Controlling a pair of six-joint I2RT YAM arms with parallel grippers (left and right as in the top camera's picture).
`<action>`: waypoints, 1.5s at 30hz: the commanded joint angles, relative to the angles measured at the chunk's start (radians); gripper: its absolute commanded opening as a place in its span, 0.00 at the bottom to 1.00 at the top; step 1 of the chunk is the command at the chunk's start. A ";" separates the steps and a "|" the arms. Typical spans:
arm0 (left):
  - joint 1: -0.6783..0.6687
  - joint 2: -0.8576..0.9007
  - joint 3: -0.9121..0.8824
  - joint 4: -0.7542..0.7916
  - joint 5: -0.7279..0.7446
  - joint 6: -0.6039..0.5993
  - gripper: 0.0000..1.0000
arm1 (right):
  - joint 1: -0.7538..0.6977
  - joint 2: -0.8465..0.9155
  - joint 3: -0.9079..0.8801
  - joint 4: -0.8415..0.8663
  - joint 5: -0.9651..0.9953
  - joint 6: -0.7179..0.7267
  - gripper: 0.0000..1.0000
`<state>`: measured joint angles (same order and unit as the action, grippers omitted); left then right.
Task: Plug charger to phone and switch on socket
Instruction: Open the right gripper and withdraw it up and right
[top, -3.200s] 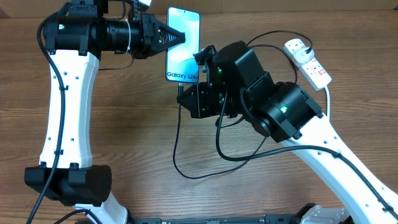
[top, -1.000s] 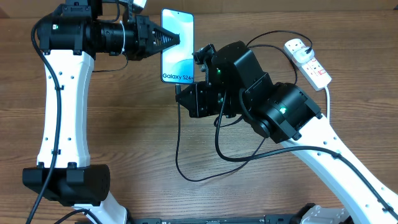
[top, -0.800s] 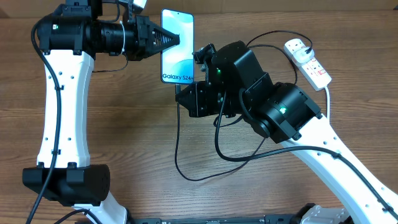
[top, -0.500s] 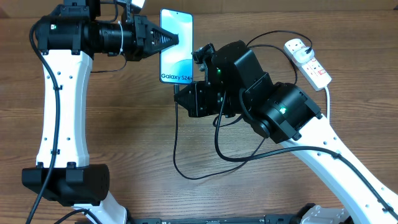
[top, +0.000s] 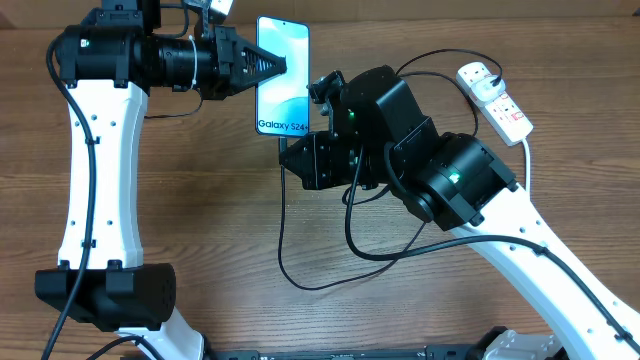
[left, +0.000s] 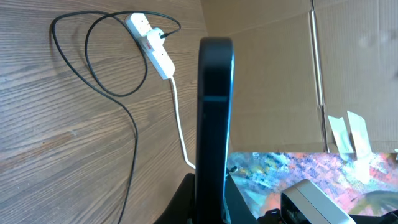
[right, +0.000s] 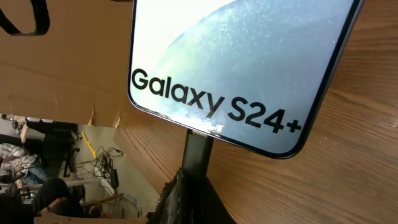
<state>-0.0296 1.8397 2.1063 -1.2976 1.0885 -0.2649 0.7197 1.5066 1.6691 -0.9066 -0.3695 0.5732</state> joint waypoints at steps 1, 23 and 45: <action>-0.016 -0.003 0.008 -0.037 0.076 0.026 0.04 | -0.027 -0.007 0.014 0.064 0.111 -0.001 0.09; 0.008 0.122 0.008 -0.090 -0.099 0.194 0.04 | -0.360 -0.008 0.014 -0.161 0.039 -0.075 0.87; -0.071 0.590 0.008 0.018 -0.102 0.425 0.04 | -0.513 0.072 -0.032 -0.245 0.088 -0.151 1.00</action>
<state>-0.0994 2.3913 2.1059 -1.2907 0.8936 0.1349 0.2100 1.5452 1.6417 -1.1526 -0.3054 0.4343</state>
